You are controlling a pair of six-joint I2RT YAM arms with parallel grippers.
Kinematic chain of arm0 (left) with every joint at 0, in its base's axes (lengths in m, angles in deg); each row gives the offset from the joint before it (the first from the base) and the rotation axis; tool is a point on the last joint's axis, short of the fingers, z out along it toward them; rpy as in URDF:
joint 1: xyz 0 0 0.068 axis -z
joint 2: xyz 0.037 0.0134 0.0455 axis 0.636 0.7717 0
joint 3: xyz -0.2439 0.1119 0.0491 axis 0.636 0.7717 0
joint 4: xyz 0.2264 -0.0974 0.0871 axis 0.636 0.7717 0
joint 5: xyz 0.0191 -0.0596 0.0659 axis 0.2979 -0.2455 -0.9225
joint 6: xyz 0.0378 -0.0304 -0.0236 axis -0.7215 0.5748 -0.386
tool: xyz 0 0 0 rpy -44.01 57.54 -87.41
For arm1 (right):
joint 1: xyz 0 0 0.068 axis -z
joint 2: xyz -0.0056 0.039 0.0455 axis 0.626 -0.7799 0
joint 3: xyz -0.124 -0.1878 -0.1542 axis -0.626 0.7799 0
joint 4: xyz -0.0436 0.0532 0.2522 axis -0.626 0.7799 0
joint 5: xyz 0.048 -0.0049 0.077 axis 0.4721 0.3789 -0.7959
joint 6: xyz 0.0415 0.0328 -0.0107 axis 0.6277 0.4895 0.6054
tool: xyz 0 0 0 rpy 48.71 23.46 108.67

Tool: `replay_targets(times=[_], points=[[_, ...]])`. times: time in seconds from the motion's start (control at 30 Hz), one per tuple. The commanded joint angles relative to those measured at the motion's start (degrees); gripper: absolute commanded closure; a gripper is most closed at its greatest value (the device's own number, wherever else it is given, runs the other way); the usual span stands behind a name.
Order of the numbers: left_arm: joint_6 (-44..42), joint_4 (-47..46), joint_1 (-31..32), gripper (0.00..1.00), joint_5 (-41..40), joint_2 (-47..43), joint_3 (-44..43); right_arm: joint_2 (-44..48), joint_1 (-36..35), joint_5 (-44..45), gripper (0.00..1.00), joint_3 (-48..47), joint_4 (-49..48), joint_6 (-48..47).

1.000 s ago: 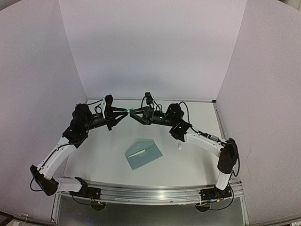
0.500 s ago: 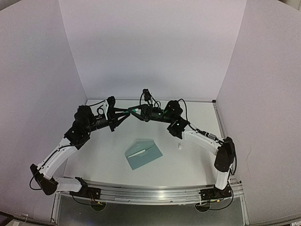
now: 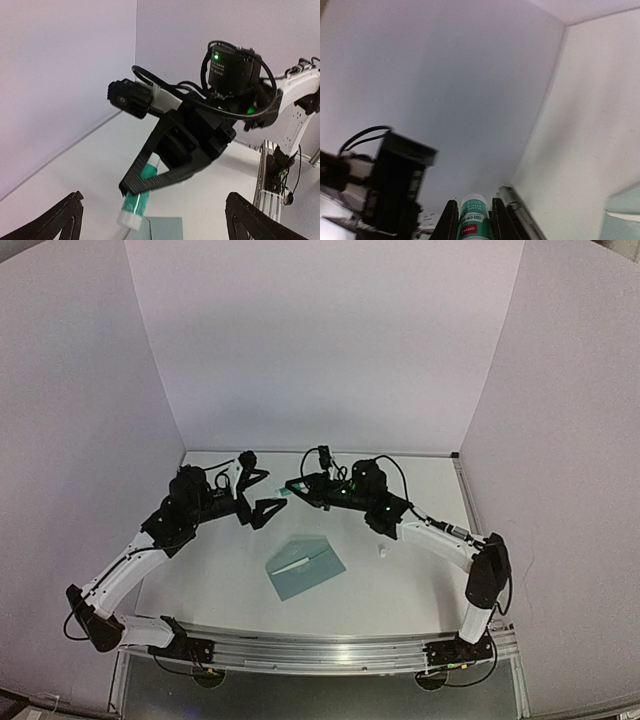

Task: Place the letter into the envelope and seal it

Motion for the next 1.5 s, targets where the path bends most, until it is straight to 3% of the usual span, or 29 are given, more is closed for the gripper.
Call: replay_targets(times=[0.0,0.3,0.47,0.6,0.73,1.07,1.47], points=[[2.85,15.26,-1.96,0.03,-1.6,4.64,-3.2,5.28,0.98,19.31,1.0,1.75,32.39,-12.75],[-1.5,28.35,-6.02,0.21,-3.25,21.52,-2.15,-2.15,0.38,21.49,1.0,9.23,35.3,-14.2],[-4.59,31.24,-6.85,0.21,-1.67,32.66,-6.97,-5.9,-0.33,21.41,1.0,8.63,35.29,-16.08],[-1.58,26.47,-6.84,0.21,-0.04,38.36,-7.44,-8.17,-1.27,21.11,1.0,8.35,35.28,-17.06],[0.07,20.85,-6.48,0.23,1.04,41.05,-5.82,-9.86,-1.94,21.26,1.0,9.27,35.3,-16.85],[0.24,18.59,-4.07,0.27,3.58,45.75,-5.51,-12.53,-2.05,24.41,1.0,11.64,35.19,-12.55],[-6.04,21.26,0.51,0.54,3.63,43.51,-9.41,-12.84,-2.27,27.54,1.0,13.45,35.36,-6.59]])
